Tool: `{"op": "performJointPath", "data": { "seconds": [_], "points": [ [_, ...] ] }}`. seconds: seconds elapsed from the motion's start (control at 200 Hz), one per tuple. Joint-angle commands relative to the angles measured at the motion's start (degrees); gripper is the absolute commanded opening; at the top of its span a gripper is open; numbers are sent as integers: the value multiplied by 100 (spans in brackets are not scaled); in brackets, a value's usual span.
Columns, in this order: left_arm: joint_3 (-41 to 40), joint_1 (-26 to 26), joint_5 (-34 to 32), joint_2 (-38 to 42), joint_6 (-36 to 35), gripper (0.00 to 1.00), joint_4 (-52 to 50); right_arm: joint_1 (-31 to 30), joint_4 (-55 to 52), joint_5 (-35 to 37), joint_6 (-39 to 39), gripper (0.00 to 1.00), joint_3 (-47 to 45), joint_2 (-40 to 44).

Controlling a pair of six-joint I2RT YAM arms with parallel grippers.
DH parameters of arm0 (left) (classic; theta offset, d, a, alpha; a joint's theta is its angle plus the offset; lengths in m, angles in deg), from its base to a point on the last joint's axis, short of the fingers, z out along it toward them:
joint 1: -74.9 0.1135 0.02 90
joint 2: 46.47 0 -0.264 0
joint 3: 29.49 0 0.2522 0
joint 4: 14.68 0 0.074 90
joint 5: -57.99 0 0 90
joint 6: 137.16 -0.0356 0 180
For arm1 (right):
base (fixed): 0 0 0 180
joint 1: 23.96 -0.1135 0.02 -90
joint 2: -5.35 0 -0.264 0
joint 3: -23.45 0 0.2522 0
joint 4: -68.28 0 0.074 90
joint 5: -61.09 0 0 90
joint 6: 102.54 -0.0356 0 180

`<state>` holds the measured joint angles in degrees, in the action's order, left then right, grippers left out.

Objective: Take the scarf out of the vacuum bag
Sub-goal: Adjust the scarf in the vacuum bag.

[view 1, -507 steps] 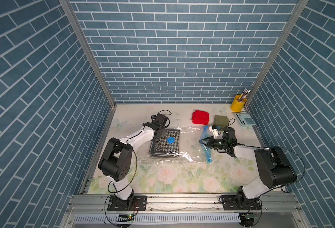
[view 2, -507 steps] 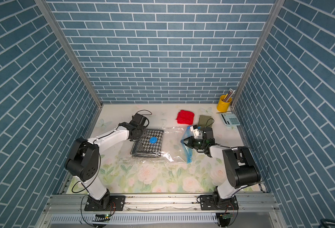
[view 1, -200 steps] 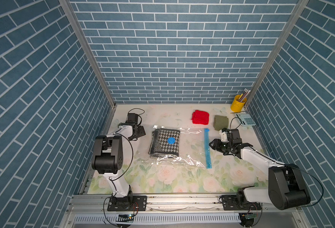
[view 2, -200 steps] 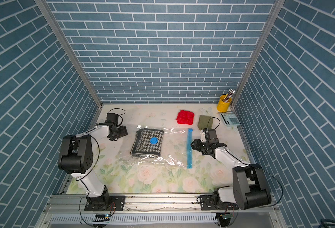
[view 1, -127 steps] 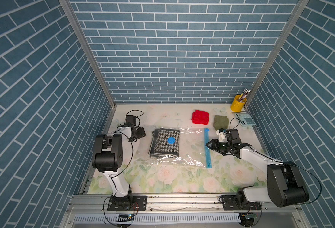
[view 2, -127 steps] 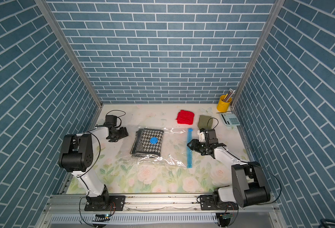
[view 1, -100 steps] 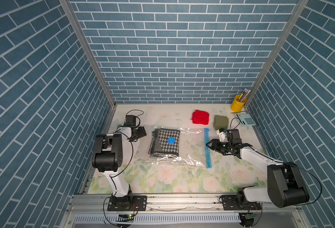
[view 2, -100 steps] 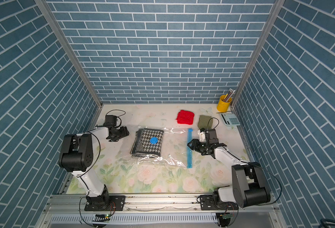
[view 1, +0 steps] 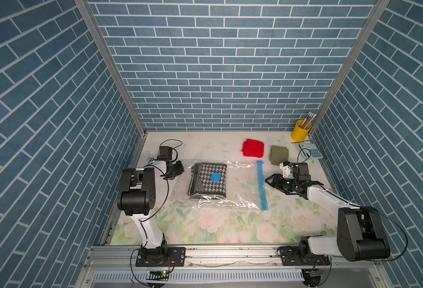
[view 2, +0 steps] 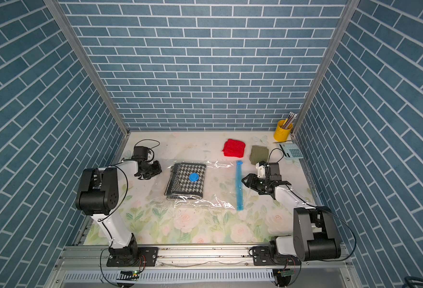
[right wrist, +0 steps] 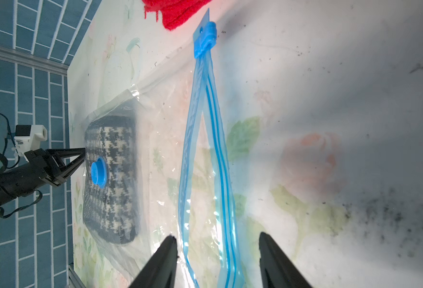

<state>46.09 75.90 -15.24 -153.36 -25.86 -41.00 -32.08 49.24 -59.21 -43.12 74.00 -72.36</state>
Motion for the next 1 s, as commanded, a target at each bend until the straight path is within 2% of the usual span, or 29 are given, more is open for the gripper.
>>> {"op": "performJointPath", "data": {
  "seconds": [0.0, 0.085, 0.275, 0.535, 0.725, 0.87, 0.995],
  "points": [
    [-33, 6, 57, -142, 33, 7, -326, 4, 197, -300, 71, 56, -51, -26],
    [-64, 6, 14, -22, 65, 0, -309, -10, 349, -457, 71, 56, -135, -150],
    [-212, -20, -51, 385, 213, 0, -225, -92, 395, -461, 105, 56, -108, -150],
    [-262, -123, -55, 896, 344, 0, -235, -345, 316, -95, 159, 55, -14, -350],
    [-134, -226, 7, 969, 342, 0, -324, -453, 628, 91, 102, 43, -94, -730],
    [-83, -266, 18, 942, 295, 0, -378, -477, 935, 16, 35, 40, -181, -901],
    [-72, -297, 72, 963, 296, 0, -370, -472, 1167, -18, 35, 26, -216, -948]
  ]
}}
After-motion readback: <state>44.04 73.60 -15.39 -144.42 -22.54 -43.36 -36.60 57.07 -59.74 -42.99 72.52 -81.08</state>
